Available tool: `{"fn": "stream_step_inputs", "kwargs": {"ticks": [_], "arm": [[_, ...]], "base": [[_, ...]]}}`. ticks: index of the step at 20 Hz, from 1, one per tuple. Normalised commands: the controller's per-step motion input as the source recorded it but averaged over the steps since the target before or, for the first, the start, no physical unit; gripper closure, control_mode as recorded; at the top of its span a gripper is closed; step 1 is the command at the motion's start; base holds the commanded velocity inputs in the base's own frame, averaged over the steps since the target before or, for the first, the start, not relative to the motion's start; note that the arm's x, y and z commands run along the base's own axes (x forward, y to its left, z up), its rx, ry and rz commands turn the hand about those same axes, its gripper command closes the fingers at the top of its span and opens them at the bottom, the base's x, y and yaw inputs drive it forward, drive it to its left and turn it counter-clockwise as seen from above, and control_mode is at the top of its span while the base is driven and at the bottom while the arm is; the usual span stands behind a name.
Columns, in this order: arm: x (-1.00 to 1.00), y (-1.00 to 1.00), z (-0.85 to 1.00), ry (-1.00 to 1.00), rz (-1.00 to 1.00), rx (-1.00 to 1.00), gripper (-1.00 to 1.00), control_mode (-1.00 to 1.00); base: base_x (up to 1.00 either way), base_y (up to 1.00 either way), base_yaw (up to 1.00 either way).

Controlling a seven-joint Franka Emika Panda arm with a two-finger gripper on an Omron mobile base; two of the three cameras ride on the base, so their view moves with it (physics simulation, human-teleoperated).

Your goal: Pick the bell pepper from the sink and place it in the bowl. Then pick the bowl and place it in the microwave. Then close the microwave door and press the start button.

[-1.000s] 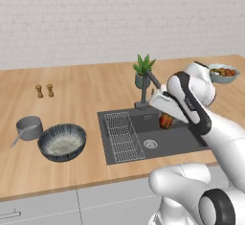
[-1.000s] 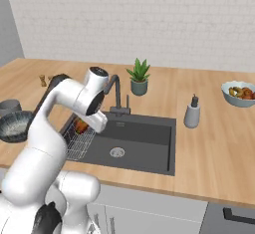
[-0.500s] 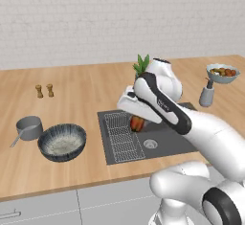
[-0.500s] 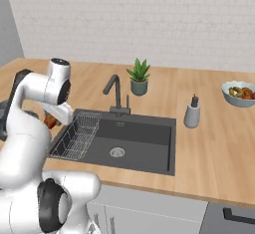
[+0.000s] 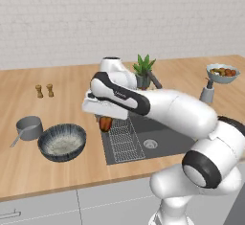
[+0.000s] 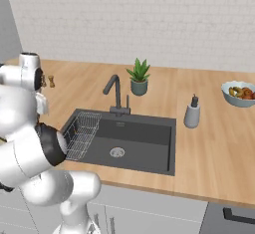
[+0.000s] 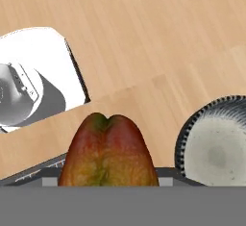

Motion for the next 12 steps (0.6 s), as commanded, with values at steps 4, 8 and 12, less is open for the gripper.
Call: {"fn": "stream_step_inputs", "kwargs": {"ticks": [4, 8, 12], "arm": [[0.45, 1.00, 0.00, 0.12, 0.00, -0.20, 1.00, -1.00], [0.37, 0.73, -0.26, 0.01, 0.00, -0.01, 1.00, -1.00], [0.17, 0.59, -0.46, 0.00, -0.01, 0.00, 1.00, -1.00]], "base": [[0.00, 0.00, 0.00], [0.00, 0.00, 0.00], [0.00, 0.00, 0.00]]}}
